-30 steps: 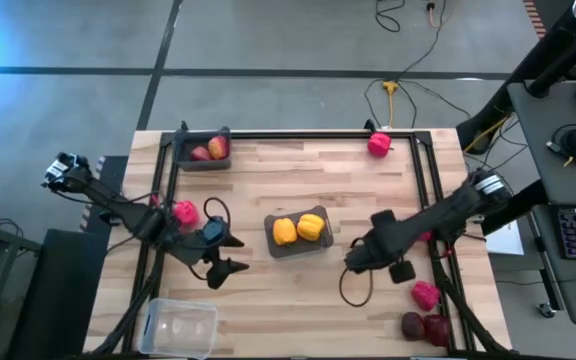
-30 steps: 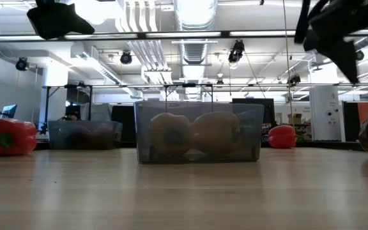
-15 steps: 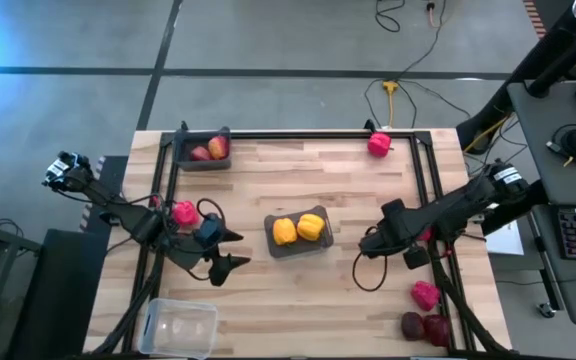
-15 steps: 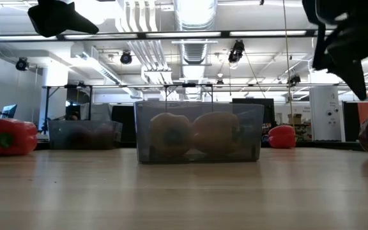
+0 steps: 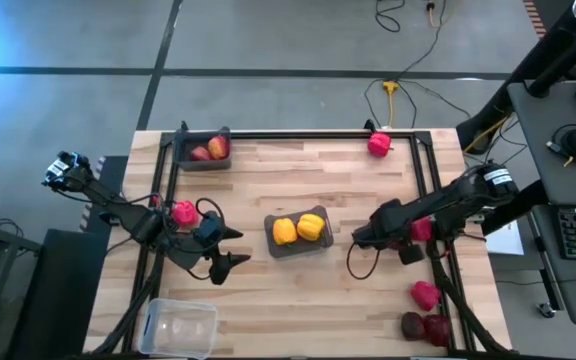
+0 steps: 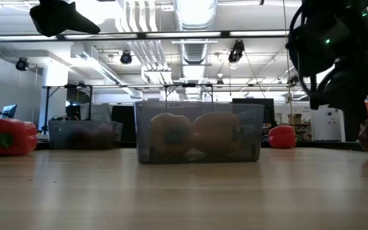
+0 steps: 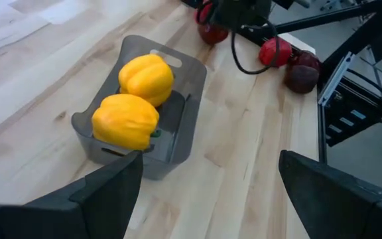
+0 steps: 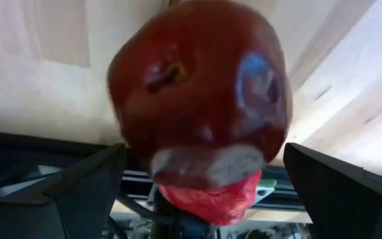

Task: Sort produce into baskets
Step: Put the top apple into the top black bin

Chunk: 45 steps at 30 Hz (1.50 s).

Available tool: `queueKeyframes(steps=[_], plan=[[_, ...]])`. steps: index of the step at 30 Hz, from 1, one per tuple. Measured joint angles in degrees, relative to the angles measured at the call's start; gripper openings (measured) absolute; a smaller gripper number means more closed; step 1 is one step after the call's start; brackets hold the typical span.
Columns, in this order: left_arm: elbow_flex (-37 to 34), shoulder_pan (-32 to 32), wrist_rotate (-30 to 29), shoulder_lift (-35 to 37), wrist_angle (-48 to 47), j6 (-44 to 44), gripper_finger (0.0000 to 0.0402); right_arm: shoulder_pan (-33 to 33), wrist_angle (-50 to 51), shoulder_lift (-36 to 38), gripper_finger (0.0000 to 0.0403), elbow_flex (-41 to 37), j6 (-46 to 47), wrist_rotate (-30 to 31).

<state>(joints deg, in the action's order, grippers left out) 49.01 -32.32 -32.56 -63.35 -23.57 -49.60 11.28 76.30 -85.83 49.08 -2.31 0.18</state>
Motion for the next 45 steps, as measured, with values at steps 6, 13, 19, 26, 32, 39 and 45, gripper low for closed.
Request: queueKeyframes(steps=[6, 13, 19, 26, 32, 39, 45], plan=[[0.02, -0.68, 4.92, 2.04, -2.51, 1.65, 0.0335, -1.24, -7.02, -1.21, 0.0400, 0.04, 3.86, -3.07], [0.02, -0.70, 12.44, 11.06, -12.17, -0.64, 0.0335, -1.19, -11.08, -3.58, 0.0399, -1.03, 8.05, -6.20], [0.02, -0.70, 10.24, 18.53, -14.77, -1.55, 0.0335, -1.19, -15.02, -6.46, 0.0362, -1.32, 12.22, -7.74], [0.02, -0.70, 0.94, 23.94, -15.69, -1.72, 0.0335, -1.34, -17.73, -4.51, 0.0309, -0.33, 16.92, -9.09], [0.02, -0.68, -8.38, 24.35, -16.44, 0.02, 0.0335, -1.89, -16.52, -3.45, 0.0313, 0.68, 20.92, -9.75], [0.02, -0.64, -16.37, 24.25, -15.55, -0.94, 0.0335, -2.55, -12.48, -3.45, 0.0311, 5.52, 21.65, -12.21], [0.02, -0.04, -15.56, 23.37, -16.43, -3.07, 0.0335, -8.09, -5.48, -3.70, 0.0310, 18.96, 17.25, -10.49]])
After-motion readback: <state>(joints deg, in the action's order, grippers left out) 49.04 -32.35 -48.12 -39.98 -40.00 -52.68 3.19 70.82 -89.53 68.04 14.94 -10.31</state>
